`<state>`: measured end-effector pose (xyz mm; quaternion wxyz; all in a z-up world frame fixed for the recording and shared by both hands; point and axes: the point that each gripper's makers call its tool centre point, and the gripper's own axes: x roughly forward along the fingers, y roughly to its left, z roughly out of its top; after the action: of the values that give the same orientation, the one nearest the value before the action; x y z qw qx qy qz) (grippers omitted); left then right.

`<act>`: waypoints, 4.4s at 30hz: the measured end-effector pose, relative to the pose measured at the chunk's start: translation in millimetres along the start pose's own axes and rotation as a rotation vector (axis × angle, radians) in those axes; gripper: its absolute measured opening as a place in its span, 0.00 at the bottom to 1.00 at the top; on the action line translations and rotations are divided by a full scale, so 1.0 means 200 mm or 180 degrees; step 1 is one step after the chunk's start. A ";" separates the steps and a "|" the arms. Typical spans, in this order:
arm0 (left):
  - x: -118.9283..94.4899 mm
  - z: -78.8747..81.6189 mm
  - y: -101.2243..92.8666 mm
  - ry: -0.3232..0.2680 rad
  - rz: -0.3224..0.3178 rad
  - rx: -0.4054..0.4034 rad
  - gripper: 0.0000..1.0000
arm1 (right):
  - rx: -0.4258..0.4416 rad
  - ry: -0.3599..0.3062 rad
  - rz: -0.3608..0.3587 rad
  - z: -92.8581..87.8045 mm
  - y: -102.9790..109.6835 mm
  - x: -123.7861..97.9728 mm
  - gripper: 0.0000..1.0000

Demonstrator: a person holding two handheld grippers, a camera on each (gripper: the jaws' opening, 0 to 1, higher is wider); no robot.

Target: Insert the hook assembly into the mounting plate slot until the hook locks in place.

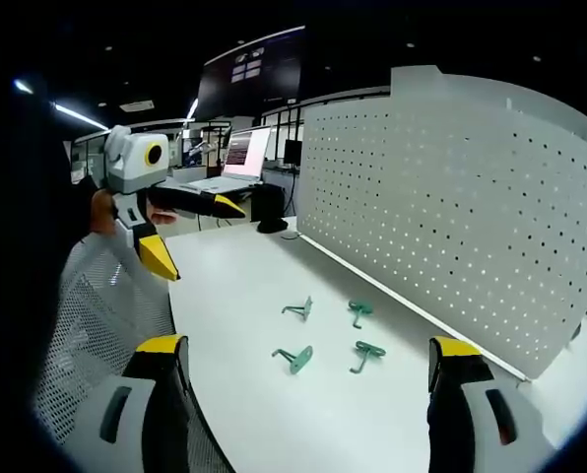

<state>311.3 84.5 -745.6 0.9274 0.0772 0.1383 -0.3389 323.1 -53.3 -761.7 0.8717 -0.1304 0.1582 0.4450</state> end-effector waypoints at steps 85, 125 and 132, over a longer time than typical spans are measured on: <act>0.58 -0.37 0.26 0.1104 -0.1108 0.1446 0.29 | 0.0143 -0.0112 -0.0267 0.04 -0.06 -0.02 0.89; 0.70 -0.47 0.23 0.1358 -0.1208 0.1666 0.06 | 0.0236 -0.0134 -0.0278 0.02 -0.05 -0.03 0.89; 0.71 -0.48 0.23 0.1425 -0.1187 0.1701 0.04 | 0.0240 -0.0144 -0.0294 0.02 -0.06 -0.04 0.89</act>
<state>425.4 55.7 -879.4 0.7440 0.3615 0.2557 -0.5005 328.9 -64.9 -752.8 0.8990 -0.0945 0.1489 0.4009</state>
